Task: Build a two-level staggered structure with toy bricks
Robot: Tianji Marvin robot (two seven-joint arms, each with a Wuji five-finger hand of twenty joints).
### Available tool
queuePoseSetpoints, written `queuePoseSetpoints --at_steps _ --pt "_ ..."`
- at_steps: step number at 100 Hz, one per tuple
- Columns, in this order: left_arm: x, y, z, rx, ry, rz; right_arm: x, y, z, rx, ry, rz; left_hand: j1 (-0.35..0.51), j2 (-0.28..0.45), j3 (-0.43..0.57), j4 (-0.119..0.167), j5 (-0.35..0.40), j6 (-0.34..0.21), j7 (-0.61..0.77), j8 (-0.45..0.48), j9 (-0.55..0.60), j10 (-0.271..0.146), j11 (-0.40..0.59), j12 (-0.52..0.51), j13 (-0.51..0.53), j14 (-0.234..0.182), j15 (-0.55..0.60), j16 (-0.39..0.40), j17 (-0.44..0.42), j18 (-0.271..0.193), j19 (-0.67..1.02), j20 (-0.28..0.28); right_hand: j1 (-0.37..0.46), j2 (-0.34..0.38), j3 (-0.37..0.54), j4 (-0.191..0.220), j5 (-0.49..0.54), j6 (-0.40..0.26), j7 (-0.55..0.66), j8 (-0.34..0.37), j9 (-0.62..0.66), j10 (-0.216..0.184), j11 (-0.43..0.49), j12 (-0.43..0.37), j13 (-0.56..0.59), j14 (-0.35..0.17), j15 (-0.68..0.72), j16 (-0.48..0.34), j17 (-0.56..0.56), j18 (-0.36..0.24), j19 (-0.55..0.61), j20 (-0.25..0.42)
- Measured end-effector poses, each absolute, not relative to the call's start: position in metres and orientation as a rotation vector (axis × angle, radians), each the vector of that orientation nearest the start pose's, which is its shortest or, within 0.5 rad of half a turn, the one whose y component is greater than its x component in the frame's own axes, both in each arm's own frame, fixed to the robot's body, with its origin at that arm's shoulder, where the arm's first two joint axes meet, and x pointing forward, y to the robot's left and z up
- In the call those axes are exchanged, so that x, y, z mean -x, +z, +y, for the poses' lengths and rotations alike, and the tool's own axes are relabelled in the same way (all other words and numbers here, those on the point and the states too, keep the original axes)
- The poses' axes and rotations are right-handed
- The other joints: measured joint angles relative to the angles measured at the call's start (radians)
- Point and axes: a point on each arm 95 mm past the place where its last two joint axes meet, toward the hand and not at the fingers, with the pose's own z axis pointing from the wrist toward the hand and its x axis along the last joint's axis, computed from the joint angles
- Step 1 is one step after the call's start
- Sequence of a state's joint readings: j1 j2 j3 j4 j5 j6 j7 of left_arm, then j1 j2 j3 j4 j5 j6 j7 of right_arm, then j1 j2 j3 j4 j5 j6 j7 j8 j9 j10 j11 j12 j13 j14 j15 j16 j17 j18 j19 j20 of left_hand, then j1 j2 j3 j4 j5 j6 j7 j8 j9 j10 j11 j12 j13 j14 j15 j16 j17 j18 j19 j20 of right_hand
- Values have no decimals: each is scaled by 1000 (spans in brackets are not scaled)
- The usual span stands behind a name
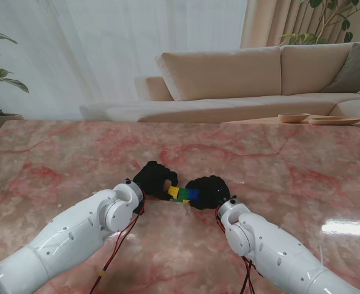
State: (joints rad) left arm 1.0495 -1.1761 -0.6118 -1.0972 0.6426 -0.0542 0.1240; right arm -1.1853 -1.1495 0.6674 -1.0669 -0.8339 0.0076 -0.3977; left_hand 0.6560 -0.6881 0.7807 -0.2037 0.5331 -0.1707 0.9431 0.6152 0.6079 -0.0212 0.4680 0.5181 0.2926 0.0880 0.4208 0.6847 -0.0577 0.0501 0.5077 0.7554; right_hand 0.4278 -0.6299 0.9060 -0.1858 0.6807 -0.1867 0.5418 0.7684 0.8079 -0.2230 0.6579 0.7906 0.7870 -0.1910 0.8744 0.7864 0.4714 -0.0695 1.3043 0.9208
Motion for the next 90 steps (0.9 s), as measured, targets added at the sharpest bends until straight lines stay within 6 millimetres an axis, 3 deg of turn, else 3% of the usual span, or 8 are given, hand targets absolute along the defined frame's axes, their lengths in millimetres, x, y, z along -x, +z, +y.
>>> queuePoseSetpoints --at_steps 90 --pt "-471 -378 -96 1263 -1595 1760 -437 -410 64 -1091 1522 1598 -53 22 -1 0 0 0 3 14 0 0 0 0 -1 0 0 0 0 0 0 0 -1 2 0 0 0 0 1 -12 0 1 -2 0 0 0 0 0 0 0 0 0"
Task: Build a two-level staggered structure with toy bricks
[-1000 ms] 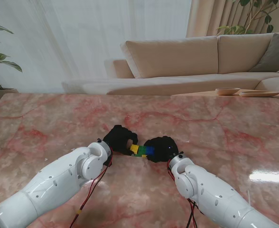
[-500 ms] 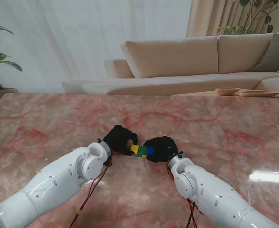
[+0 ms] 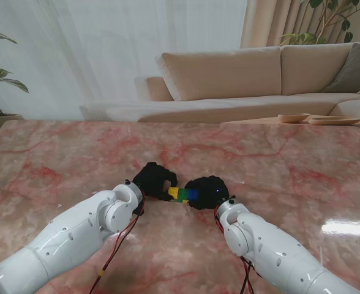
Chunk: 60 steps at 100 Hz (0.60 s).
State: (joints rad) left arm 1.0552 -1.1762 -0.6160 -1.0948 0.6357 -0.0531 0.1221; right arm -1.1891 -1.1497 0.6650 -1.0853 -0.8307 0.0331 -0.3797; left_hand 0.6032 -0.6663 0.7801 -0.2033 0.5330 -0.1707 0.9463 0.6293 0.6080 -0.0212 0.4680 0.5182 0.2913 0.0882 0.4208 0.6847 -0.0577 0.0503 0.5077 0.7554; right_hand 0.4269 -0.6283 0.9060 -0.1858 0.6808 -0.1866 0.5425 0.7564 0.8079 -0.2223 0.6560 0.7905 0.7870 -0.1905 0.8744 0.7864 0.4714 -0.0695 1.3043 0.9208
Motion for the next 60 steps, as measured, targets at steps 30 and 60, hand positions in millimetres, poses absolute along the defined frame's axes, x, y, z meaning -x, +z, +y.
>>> queuePoseSetpoints --at_steps 30,60 --pt "-470 -379 -96 1260 -1594 1761 -437 -409 65 -1094 1518 1598 -2 19 49 1 -37 19 -2 13 0 0 0 0 0 0 0 0 0 0 0 3 0 0 0 0 0 0 0 0 0 0 0 0 0 1 0 0 0 0 0 0" --pt "-470 -380 -95 1257 -1601 1767 -437 -409 65 -1096 1517 1599 -55 19 88 7 -37 25 -2 38 0 0 0 0 -1 0 0 0 0 0 -2 3 -1 0 0 0 0 0 0 0 0 0 0 0 0 1 0 0 0 0 0 0"
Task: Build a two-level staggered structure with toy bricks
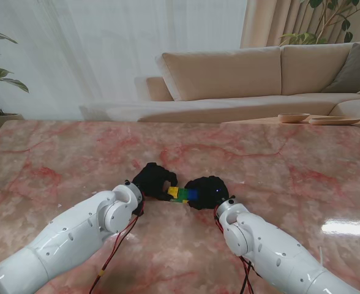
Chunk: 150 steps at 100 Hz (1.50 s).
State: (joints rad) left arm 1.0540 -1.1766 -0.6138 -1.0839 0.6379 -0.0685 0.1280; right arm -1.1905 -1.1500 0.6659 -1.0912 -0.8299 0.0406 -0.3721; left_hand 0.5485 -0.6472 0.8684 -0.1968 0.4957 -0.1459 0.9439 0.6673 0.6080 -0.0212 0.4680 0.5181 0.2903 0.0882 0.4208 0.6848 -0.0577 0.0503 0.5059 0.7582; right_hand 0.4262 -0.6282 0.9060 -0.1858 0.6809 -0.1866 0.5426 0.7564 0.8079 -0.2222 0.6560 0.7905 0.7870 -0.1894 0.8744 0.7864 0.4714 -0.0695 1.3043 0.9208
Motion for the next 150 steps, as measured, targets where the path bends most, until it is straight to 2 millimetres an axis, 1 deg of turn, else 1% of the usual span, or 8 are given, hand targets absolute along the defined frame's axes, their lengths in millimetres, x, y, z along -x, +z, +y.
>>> queuePoseSetpoints --at_steps 18,21,47,66,118,130,138,150 --pt "-470 -380 -94 1253 -1611 1768 -437 -409 65 -1097 1517 1599 -1 0 0 1 0 0 0 12 0 0 0 0 0 0 0 0 0 0 -7 0 0 0 0 0 0 0 0 0 0 0 0 0 0 0 0 0 0 0 0 0" --pt "-470 -380 -94 1252 -1611 1768 -437 -409 65 -1097 1517 1600 -2 0 0 12 0 0 0 12 0 0 0 0 0 0 0 0 0 0 -7 0 0 0 0 0 0 0 0 0 0 0 0 0 0 0 0 0 0 0 0 0" --pt "-470 -380 -94 1236 -1613 1782 -437 -409 65 -1097 1517 1601 3 -7 53 12 -35 5 -12 26 -19 0 3 0 -1 0 0 0 0 0 -8 0 0 0 0 0 0 0 0 0 0 0 0 0 0 1 0 0 0 0 0 0" --pt "-470 -380 -94 1232 -1618 1784 -437 -409 65 -1098 1517 1602 3 -7 53 12 -71 5 -18 27 -40 0 1 0 -1 0 0 0 0 0 -9 0 0 0 0 0 0 0 0 0 0 0 0 0 0 2 0 0 0 0 0 0" --pt "-470 -381 -92 1225 -1631 1796 -437 -409 66 -1100 1519 1603 -7 -28 53 13 -82 9 -50 36 -66 -1 -1 0 -1 0 -1 0 -1 0 -33 2 0 0 0 0 0 0 0 0 0 1 0 0 0 2 0 0 0 0 0 0" --pt "-470 -381 -92 1225 -1632 1796 -437 -409 66 -1100 1518 1604 -20 -49 53 13 -119 24 -76 35 -84 -2 -5 0 -2 0 -23 0 -2 0 -46 13 0 0 0 0 0 0 0 0 0 1 0 0 0 2 0 0 0 0 0 0" --pt "-470 -380 -91 1227 -1635 1797 -437 -409 66 -1100 1519 1604 -64 -58 52 13 -130 36 -100 18 -107 -2 -10 0 -2 0 -24 0 -2 0 -70 14 0 0 0 0 0 0 0 0 0 1 0 0 0 2 0 0 0 0 0 0" --pt "-471 -377 -88 1246 -1651 1784 -437 -409 66 -1099 1520 1604 -75 -69 42 13 -141 73 -188 -53 -135 -2 -25 0 -13 0 -46 0 -10 0 -117 37 0 0 0 0 0 0 0 0 0 1 -1 0 0 2 0 0 0 0 0 0"
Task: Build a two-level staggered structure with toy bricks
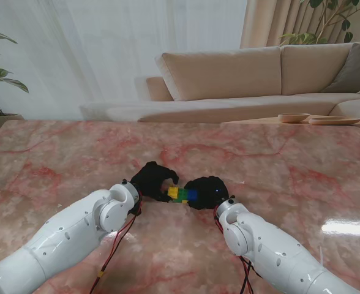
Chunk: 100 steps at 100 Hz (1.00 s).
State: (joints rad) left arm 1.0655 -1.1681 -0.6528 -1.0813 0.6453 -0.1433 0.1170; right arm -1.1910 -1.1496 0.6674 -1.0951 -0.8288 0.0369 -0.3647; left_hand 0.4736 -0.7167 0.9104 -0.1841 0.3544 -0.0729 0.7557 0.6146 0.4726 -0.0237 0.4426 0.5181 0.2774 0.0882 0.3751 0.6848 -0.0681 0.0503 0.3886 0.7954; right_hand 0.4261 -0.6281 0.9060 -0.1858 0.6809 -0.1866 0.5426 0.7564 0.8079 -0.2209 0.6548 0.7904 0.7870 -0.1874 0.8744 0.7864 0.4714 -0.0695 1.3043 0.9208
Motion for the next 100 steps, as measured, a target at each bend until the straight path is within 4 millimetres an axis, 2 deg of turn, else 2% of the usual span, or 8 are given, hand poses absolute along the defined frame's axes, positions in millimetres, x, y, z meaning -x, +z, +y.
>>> queuePoseSetpoints --at_steps 28,39,47,55,59,66,76,100 --pt "-468 -363 -82 1369 -1750 1667 -437 -409 66 -1098 1519 1606 -51 23 -74 3 16 25 -91 -124 -8 0 -11 -21 0 0 -4 -3 -4 0 -41 51 0 0 0 0 0 0 0 0 0 0 0 0 0 0 0 0 0 0 0 0" --pt "-467 -362 -81 1390 -1791 1603 -436 -408 66 -1099 1519 1608 -51 77 -95 8 88 25 -80 -133 34 0 -11 -24 4 0 -4 -3 -4 0 -41 67 0 0 0 0 0 0 0 0 0 0 0 0 0 0 0 0 0 0 0 0" --pt "-467 -361 -81 1400 -1822 1549 -436 -408 66 -1098 1520 1608 -31 97 -96 43 179 -16 -27 -132 111 0 0 -12 44 1 6 21 -3 0 -3 85 0 0 0 0 0 0 0 0 0 0 0 0 0 0 0 0 0 0 0 0" --pt "-467 -361 -83 1396 -1833 1531 -436 -408 67 -1098 1520 1609 6 106 -64 44 231 -51 25 -134 198 -9 40 27 118 1 57 75 -1 1 94 90 0 0 0 0 0 0 0 0 0 0 -1 0 0 0 0 0 0 0 0 0" --pt "-468 -361 -83 1390 -1836 1523 -436 -408 67 -1098 1520 1609 54 98 -60 15 272 -79 75 -163 259 -17 67 56 176 2 102 114 2 2 175 92 0 0 0 0 0 0 0 0 0 0 -1 0 0 0 0 0 0 0 0 0" --pt "-467 -362 -83 1365 -1842 1506 -436 -408 67 -1098 1520 1609 133 62 -88 -3 332 -140 200 -229 385 -26 102 190 289 5 181 199 11 7 372 94 0 0 0 0 0 0 0 0 0 0 -1 0 0 0 0 0 0 0 0 0" --pt "-467 -365 -84 1332 -1842 1495 -436 -408 67 -1098 1519 1610 163 53 -87 -13 369 -163 240 -246 476 -34 101 291 344 16 232 239 27 19 495 91 0 0 0 0 0 0 0 0 0 0 -1 0 0 0 0 0 0 0 0 0" --pt "-468 -372 -88 1321 -1836 1533 -436 -408 67 -1099 1519 1613 163 53 -87 -24 396 -168 251 -269 503 -37 82 305 365 17 244 247 34 21 520 73 0 0 0 0 0 0 0 0 0 0 -1 0 0 0 0 0 0 0 0 0"
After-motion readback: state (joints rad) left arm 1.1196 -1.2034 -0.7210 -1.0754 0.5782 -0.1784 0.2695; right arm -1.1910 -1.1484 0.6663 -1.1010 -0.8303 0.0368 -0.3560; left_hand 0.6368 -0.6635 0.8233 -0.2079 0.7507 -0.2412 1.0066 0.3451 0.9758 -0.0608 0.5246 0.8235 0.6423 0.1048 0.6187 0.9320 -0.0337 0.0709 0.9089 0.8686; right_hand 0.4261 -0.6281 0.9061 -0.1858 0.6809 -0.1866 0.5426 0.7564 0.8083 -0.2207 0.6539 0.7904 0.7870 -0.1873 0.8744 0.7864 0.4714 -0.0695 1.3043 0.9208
